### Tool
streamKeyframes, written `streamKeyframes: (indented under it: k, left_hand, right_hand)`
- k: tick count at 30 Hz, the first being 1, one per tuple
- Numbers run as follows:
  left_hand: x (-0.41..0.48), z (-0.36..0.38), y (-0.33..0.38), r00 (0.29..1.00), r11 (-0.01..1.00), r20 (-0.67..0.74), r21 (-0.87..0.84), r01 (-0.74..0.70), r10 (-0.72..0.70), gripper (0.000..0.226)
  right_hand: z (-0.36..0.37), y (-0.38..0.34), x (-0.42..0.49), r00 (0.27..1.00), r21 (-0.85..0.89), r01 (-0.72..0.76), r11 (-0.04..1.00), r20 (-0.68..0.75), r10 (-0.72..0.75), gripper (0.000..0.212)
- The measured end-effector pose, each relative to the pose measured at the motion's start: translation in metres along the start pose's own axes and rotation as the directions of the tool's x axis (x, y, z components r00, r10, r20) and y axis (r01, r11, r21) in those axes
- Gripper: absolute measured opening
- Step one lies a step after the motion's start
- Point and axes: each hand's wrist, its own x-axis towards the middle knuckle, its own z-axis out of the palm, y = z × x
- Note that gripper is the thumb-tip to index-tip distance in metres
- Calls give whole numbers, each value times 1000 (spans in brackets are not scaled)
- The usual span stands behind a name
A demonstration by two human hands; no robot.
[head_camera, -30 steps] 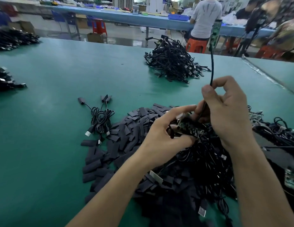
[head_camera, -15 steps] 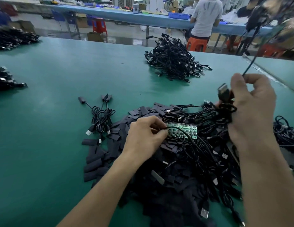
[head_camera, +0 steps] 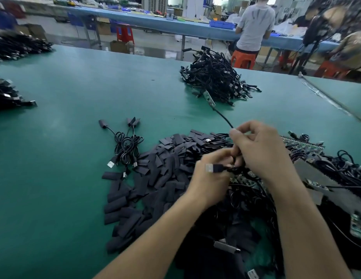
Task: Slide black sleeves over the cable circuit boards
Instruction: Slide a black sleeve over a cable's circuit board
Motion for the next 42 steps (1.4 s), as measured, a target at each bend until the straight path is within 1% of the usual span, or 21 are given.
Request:
streamKeyframes:
  k: [1, 2, 3, 4, 5, 6, 9, 10, 12, 14, 16, 19, 22, 24, 26, 31, 33, 35, 37, 40, 42]
  left_hand:
    - [2, -8, 3, 997, 1000, -76, -19, -8, 6, 29]
    - [4, -17, 4, 987, 997, -161, -72, -13, 1, 28]
    - [6, -26, 6, 974, 980, -218, -196, 10, -54, 26]
    - [8, -34, 8, 966, 936, -219, -347, 52, -135, 26]
    - [9, -42, 9, 959, 886, -203, -455, 85, -197, 31]
    - [9, -49, 9, 960, 856, -186, -510, 87, -208, 33]
    - [4, -62, 4, 961, 903, -228, -427, 47, -157, 25]
    - [2, -65, 3, 954, 913, -248, -404, 55, -167, 23]
    - [1, -72, -2, 938, 903, -262, -418, 100, -226, 17]
    - [-2, -78, -6, 923, 891, -269, -433, 139, -275, 14]
    - [-3, -82, -10, 921, 912, -289, -386, 139, -263, 14]
    - [-5, -85, -14, 931, 934, -291, -338, 115, -220, 11]
    - [-6, -91, -17, 935, 930, -274, -346, 123, -225, 11]
    - [-7, -94, -19, 933, 922, -256, -356, 152, -253, 15]
    - [-8, -96, -23, 930, 922, -250, -345, 174, -269, 20]
    - [-11, -98, -30, 950, 936, -226, -325, 135, -216, 32]
    - [-12, -97, -32, 955, 945, -231, -307, 111, -188, 37]
    - [-13, -96, -32, 952, 954, -261, -288, 82, -160, 35]
    - [-13, -96, -34, 946, 956, -292, -287, 52, -139, 34]
    - [-12, -95, -37, 945, 957, -303, -286, 35, -125, 35]
    - [-13, -94, -38, 944, 963, -312, -269, 25, -111, 34]
  right_hand:
    - [2, 2, -2, 999, -3, -32, 999, 33, 32, 17]
    - [5, 4, -4, 995, 3, -62, 998, 78, 62, 17]
    - [9, 5, -7, 988, 13, -88, 996, 130, 86, 17]
    - [15, 6, -10, 977, 31, -111, 993, 184, 103, 17]
    - [20, 6, -12, 965, 53, -131, 990, 235, 115, 17]
    - [25, 5, -14, 953, 64, -143, 988, 277, 120, 17]
    - [35, 5, -18, 922, 4, -118, 993, 372, 108, 19]
    - [37, 6, -19, 918, -21, -91, 996, 386, 92, 21]
    - [36, 12, -18, 944, -115, 15, 993, 329, 24, 19]
    - [33, 18, -18, 967, -226, 111, 968, 247, -53, 11]
    - [33, 24, -20, 968, -310, 152, 938, 237, -78, 9]
    - [36, 33, -24, 966, -459, 164, 873, 255, -48, 21]
    - [39, 38, -27, 966, -533, 118, 838, 257, 27, 35]
    - [39, 41, -29, 973, -545, 74, 835, 223, 60, 42]
    - [39, 42, -29, 976, -556, 58, 829, 208, 71, 43]
    - [42, 40, -33, 977, -556, 99, 826, 214, 26, 29]
    - [42, 41, -34, 978, -531, 98, 842, 207, 17, 26]
    - [42, 42, -35, 980, -482, 95, 871, 197, 2, 24]
    - [41, 45, -36, 984, -433, 107, 895, 175, -34, 18]
    - [41, 50, -39, 984, -363, 160, 918, 128, -121, 6]
    - [41, 54, -39, 979, -330, 205, 922, 81, -189, 8]
